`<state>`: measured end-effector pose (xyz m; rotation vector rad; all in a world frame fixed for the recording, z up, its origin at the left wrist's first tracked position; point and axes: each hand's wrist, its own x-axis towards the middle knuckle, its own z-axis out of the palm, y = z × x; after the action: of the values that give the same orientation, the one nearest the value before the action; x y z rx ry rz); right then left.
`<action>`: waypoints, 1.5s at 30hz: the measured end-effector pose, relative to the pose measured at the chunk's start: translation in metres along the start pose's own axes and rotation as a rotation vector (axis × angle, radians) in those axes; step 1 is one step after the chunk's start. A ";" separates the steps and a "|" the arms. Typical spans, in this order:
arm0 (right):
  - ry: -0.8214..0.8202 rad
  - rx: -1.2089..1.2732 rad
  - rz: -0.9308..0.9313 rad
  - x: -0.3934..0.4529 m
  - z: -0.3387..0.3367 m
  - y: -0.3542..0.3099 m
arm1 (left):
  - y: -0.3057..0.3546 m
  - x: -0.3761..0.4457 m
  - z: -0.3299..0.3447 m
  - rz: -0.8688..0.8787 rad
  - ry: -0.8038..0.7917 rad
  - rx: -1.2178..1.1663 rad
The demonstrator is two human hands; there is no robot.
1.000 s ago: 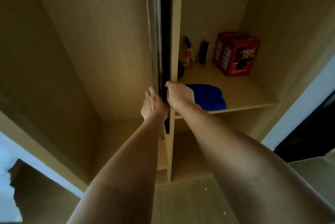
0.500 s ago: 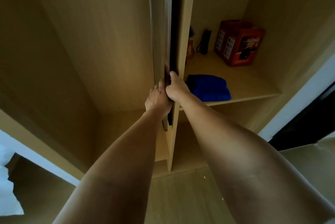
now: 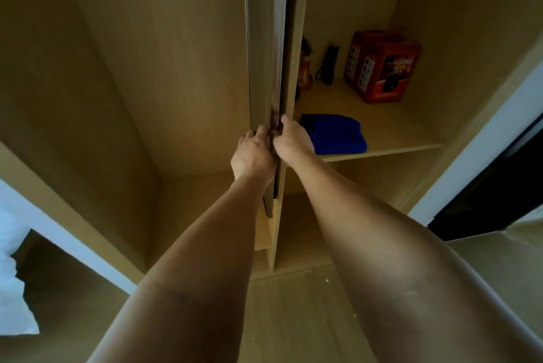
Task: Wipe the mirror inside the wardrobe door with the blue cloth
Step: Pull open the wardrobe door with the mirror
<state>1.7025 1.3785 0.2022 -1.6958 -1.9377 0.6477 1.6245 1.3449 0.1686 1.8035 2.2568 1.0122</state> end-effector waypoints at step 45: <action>0.135 -0.096 -0.172 -0.196 -0.044 0.053 | 0.063 -0.183 -0.059 -0.083 0.034 0.054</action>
<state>1.7933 1.1921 0.1933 -1.5632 -2.0181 0.3720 1.7067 1.1614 0.1876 1.7097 2.3791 0.9840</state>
